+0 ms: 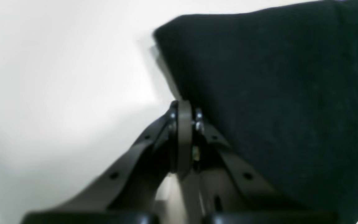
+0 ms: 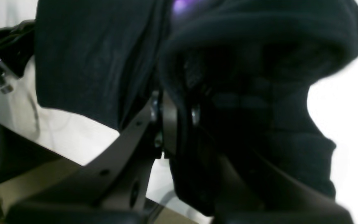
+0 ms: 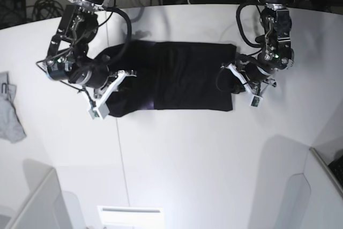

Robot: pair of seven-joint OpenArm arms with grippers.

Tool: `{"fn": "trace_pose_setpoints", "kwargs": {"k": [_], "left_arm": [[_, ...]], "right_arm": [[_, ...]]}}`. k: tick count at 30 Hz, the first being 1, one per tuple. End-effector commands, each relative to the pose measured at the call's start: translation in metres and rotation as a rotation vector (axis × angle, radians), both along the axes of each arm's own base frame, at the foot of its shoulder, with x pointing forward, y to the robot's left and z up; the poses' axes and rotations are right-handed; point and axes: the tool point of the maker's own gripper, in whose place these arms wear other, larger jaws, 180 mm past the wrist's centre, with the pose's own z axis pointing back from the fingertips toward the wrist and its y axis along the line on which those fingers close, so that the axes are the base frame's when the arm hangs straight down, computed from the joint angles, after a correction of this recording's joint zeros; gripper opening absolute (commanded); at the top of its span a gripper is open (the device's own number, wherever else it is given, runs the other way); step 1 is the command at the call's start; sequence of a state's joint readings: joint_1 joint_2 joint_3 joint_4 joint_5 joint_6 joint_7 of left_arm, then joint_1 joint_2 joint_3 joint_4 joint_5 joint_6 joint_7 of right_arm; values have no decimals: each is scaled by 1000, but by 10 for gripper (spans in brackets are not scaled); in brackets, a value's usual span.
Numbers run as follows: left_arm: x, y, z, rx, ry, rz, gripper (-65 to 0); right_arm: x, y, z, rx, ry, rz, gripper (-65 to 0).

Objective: Fold the T-shirt properly
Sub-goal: 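Grasp both ends and push them inward toward each other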

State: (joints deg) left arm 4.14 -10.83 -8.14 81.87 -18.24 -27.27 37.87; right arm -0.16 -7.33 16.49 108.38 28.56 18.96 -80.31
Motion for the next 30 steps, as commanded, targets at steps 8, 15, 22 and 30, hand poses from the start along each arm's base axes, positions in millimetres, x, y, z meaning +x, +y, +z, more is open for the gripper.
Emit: {"fn": "trace_pose_setpoints", "kwargs": {"k": [8,15,22,30], "left_arm": [[-17,-6,-17,40,96,-34,-650],[-20,-27,-23,44,117,-51,-650],[-20,-29,-23,40,120,-51,-650],[-20,-59,-23,-12,120,-69,-650]], "right_arm": [[5,19,28,118,-106,27,-650],[1,32,37,215,-126,52,-650],[3,36,42,243,-144,53,-650],[2,48,55,330,-172,78,-650]]}}
